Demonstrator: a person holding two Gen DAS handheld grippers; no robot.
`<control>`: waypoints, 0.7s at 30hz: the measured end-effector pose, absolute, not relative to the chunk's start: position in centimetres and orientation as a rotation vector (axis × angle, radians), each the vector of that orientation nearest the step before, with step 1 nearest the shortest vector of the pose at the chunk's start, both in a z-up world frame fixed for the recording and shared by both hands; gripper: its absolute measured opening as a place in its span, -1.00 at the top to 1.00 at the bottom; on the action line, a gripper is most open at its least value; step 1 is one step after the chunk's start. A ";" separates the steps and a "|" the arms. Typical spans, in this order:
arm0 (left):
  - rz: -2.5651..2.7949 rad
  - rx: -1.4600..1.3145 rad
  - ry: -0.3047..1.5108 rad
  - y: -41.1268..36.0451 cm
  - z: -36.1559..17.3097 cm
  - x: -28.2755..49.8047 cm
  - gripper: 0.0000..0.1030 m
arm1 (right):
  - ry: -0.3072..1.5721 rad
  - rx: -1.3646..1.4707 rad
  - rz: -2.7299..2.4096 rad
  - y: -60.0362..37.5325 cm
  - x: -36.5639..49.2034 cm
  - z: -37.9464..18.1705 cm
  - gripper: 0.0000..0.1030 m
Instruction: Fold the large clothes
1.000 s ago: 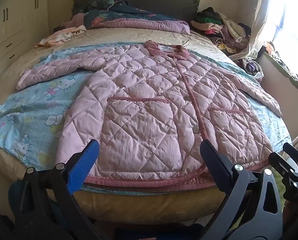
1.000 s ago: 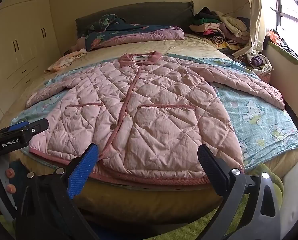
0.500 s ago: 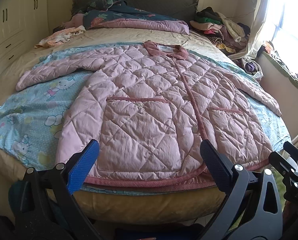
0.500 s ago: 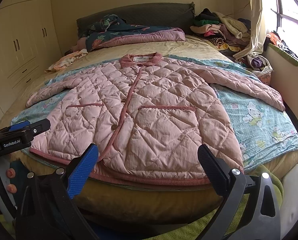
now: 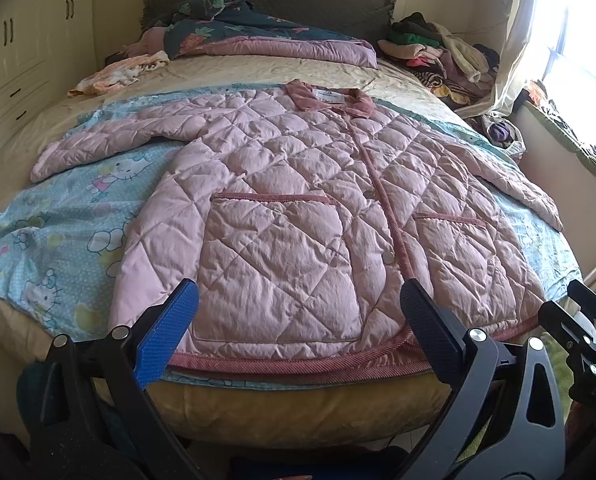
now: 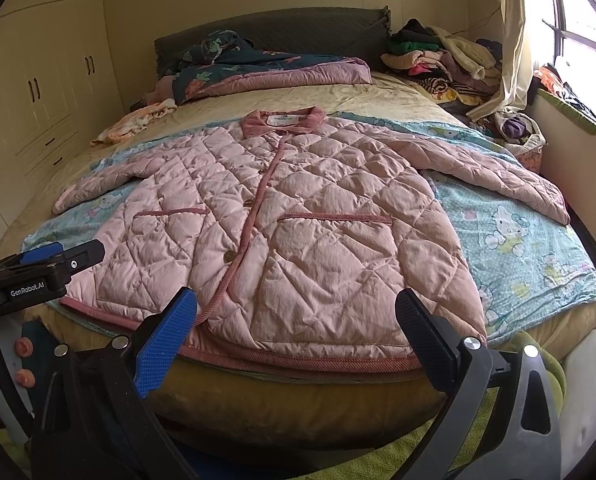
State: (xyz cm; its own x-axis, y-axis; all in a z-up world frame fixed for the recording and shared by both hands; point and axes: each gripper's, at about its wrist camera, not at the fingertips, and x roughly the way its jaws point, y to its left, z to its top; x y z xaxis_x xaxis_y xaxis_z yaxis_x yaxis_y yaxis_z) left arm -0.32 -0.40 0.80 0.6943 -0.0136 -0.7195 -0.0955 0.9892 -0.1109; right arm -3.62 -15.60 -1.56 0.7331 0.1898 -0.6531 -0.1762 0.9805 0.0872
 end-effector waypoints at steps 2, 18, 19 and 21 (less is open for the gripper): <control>0.046 -0.144 0.803 -0.4 0.8 -0.3 -0.84 | 0.720 0.017 0.200 -15.6 -3.6 -1.5 -0.92; 0.043 -0.137 0.809 -0.8 0.4 0.0 -0.84 | 0.720 0.020 0.203 -15.7 -3.4 -1.4 -0.92; 0.040 -0.138 0.810 -0.8 0.4 0.2 -0.84 | 0.722 0.021 0.204 -15.7 -3.4 -1.5 -0.92; 0.045 -0.136 0.812 -0.8 0.3 0.5 -0.84 | 0.724 0.023 0.203 -15.7 -3.3 -1.3 -0.92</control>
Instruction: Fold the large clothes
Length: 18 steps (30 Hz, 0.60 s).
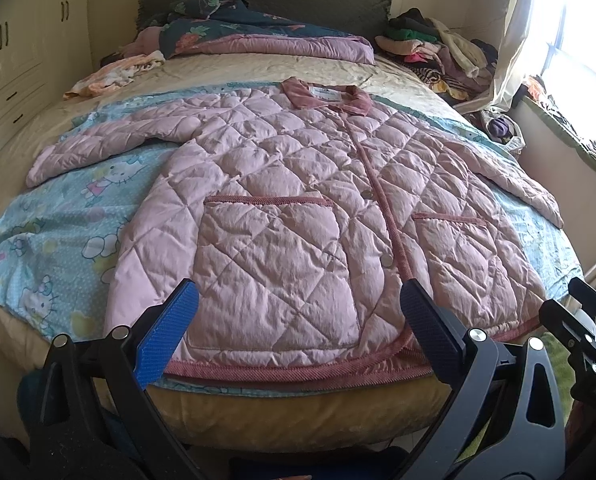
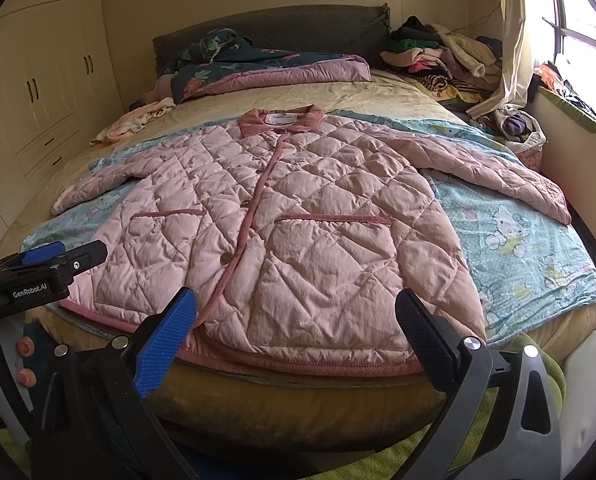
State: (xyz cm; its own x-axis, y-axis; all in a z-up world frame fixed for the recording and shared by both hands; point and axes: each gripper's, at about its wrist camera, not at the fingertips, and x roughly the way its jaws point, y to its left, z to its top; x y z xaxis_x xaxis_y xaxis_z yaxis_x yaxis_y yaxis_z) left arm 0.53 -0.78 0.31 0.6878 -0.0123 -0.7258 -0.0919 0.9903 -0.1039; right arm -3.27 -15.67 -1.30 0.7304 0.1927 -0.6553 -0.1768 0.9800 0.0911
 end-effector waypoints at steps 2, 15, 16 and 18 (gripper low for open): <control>0.042 -0.136 0.816 -0.8 0.3 1.0 -0.84 | 0.730 0.026 0.206 -16.1 -2.6 -1.3 -0.92; 0.029 -0.126 0.829 -1.1 0.9 3.9 -0.84 | 0.721 0.030 0.210 -16.4 0.8 -0.1 -0.92; 0.027 -0.128 0.831 -1.1 0.9 4.0 -0.84 | 0.722 0.032 0.212 -16.4 1.3 0.0 -0.92; 0.024 -0.130 0.832 -1.1 0.9 4.5 -0.84 | 0.725 0.036 0.215 -16.4 1.7 0.0 -0.92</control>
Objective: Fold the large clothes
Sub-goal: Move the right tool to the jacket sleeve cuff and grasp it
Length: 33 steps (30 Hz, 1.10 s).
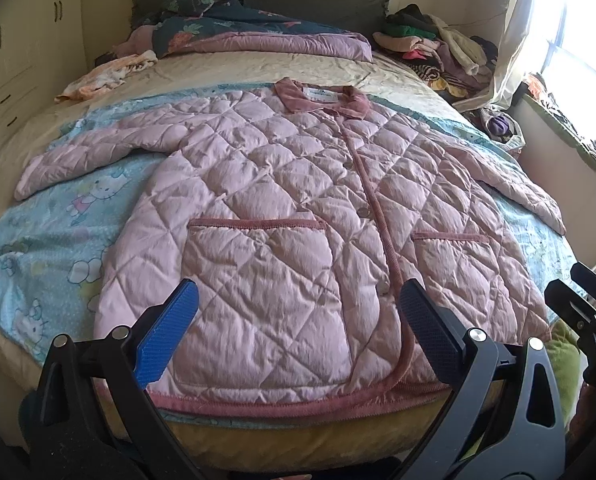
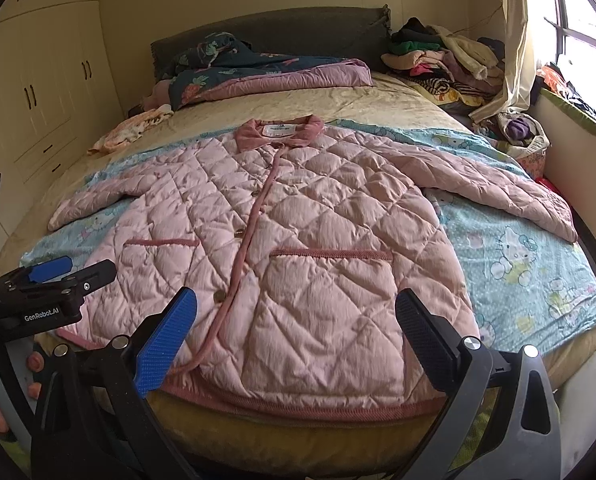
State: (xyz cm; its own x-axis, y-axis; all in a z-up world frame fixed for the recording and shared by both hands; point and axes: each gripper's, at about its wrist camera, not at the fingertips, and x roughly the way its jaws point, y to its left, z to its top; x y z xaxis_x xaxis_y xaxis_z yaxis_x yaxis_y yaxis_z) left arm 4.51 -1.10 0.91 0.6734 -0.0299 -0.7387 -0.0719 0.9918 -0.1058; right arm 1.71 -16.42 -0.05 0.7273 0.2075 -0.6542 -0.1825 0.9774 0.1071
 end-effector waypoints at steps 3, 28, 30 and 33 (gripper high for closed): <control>0.020 -0.129 0.834 -1.1 1.0 5.3 -0.84 | 0.729 0.039 0.215 -16.4 2.5 -0.1 -0.92; 0.009 -0.157 0.831 -2.0 3.9 14.1 -0.84 | 0.706 0.121 0.220 -17.7 11.1 3.2 -0.92; 0.001 -0.158 0.837 -2.4 4.0 14.9 -0.84 | 0.701 0.123 0.215 -17.9 11.7 3.4 -0.92; -0.003 -0.162 0.840 -2.7 4.1 15.9 -0.84 | 0.692 0.132 0.209 -18.3 12.8 4.0 -0.92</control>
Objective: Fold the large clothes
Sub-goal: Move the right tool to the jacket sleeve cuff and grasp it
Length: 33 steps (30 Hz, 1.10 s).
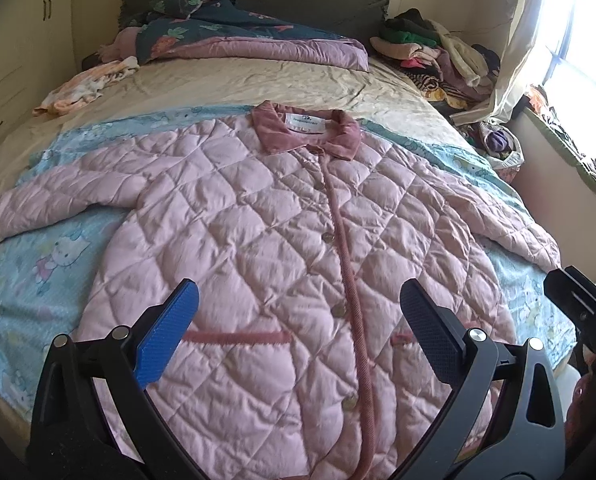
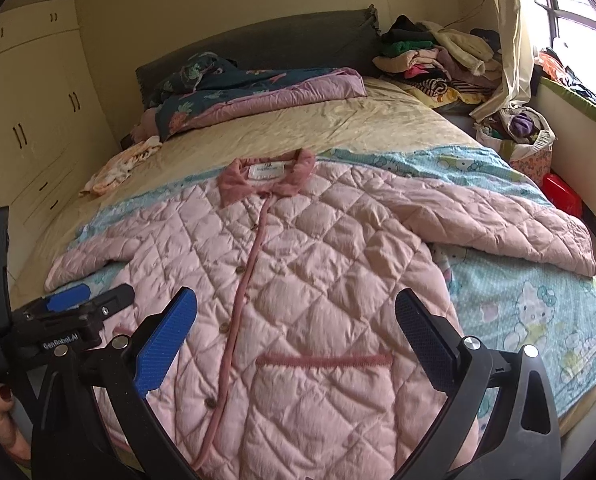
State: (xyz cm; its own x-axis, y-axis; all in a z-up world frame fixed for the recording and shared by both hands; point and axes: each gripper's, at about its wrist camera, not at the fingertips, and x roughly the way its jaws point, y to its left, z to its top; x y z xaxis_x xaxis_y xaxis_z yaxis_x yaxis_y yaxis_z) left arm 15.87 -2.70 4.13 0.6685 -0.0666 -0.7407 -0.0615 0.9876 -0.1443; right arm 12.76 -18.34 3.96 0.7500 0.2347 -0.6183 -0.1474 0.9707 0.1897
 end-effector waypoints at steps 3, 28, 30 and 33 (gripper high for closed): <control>-0.008 -0.163 0.841 -3.1 4.5 17.1 -0.84 | 0.682 0.140 0.198 -18.9 13.8 4.6 -0.92; -0.062 -0.132 0.843 -7.8 6.0 28.3 -0.84 | 0.626 0.348 -0.057 -31.1 22.5 5.7 -0.92; -0.069 -0.134 0.846 -8.3 5.7 29.1 -0.84 | 0.625 0.358 -0.081 -32.1 22.9 5.3 -0.92; -0.074 -0.132 0.858 -9.1 5.0 30.3 -0.84 | 0.637 0.394 -0.112 -34.2 23.7 4.2 -0.92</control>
